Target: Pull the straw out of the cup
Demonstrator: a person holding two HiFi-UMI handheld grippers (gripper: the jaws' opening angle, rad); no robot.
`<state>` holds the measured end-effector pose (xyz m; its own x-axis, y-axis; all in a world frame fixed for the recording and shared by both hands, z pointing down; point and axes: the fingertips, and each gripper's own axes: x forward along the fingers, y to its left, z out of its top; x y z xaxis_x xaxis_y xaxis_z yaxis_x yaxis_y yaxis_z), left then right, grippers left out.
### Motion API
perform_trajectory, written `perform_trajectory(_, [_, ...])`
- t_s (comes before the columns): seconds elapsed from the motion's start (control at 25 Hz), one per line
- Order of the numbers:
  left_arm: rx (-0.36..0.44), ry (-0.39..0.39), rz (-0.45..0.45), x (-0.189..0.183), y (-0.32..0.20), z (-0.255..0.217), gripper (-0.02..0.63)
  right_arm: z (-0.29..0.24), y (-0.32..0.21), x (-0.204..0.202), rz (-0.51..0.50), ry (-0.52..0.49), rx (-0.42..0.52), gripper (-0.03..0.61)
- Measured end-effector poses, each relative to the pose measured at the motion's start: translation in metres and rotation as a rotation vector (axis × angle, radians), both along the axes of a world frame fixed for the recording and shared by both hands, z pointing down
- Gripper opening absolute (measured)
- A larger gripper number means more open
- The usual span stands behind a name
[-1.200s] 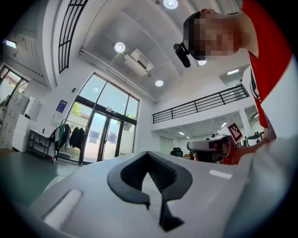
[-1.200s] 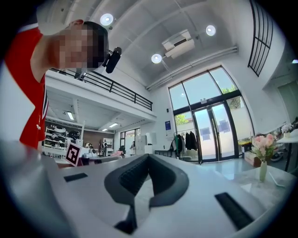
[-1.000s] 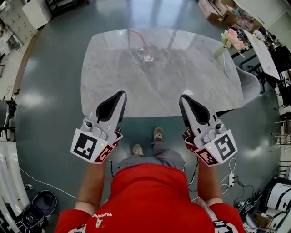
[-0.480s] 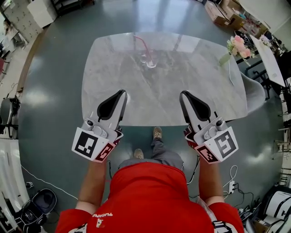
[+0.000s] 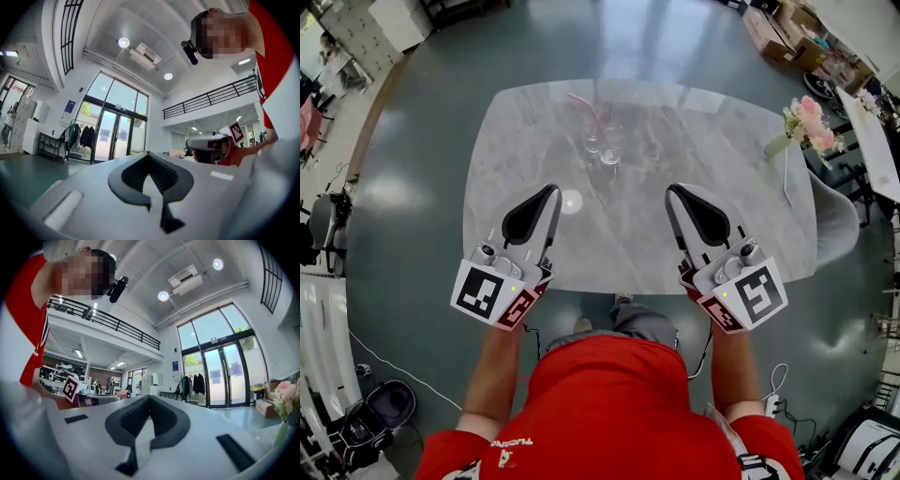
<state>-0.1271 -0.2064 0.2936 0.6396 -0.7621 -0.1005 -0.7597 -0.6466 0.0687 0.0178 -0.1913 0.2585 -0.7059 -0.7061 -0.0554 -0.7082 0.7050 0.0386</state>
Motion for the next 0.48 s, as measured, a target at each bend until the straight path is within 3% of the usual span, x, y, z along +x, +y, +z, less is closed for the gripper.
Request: perform_trajectory(0.48, [-0.11,-0.01,-0.095,0.03,-0.08,0.04,0.005,0.022,-0.069,0.023,-0.116,0.016,-0.026,0.002])
